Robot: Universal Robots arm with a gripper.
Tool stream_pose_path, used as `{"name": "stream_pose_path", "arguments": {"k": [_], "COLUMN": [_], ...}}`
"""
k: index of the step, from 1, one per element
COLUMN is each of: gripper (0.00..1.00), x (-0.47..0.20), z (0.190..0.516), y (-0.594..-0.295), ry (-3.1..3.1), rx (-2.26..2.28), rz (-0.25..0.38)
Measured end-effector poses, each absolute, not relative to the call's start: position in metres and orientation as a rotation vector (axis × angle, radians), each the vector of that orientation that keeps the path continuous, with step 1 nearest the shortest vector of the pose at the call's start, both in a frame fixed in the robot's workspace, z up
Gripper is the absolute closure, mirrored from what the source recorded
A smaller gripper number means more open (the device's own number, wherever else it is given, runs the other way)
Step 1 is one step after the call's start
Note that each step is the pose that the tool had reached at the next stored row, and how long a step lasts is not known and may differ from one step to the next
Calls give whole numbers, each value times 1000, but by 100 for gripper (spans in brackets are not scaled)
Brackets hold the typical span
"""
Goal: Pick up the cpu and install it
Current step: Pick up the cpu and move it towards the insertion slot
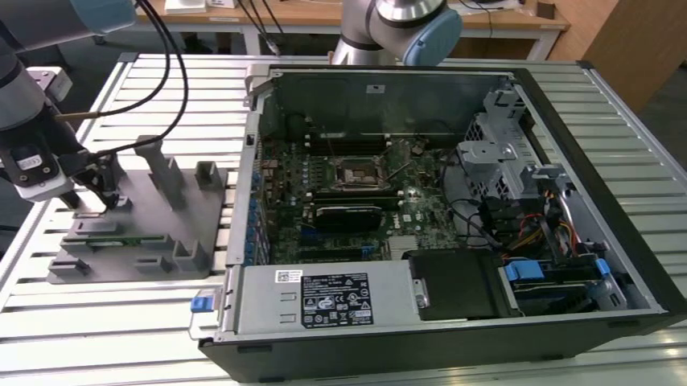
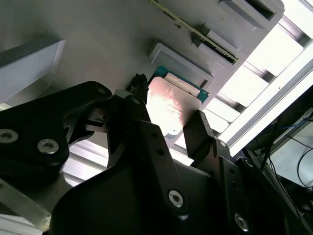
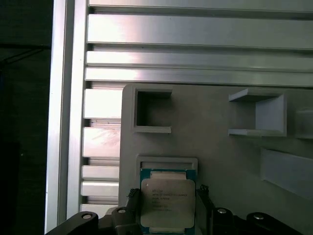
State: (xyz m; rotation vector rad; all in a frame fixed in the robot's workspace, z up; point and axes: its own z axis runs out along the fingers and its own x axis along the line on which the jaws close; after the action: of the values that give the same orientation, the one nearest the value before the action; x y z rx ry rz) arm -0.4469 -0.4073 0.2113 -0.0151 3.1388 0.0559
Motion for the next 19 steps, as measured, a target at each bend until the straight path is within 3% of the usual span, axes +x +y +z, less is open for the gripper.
{"name": "stream_pose_path", "arguments": {"k": [19], "gripper": [46], "x": [-447], "z": [218], "y": [-407], "ry": [3139], "rx": [-15], "rz": [56]}}
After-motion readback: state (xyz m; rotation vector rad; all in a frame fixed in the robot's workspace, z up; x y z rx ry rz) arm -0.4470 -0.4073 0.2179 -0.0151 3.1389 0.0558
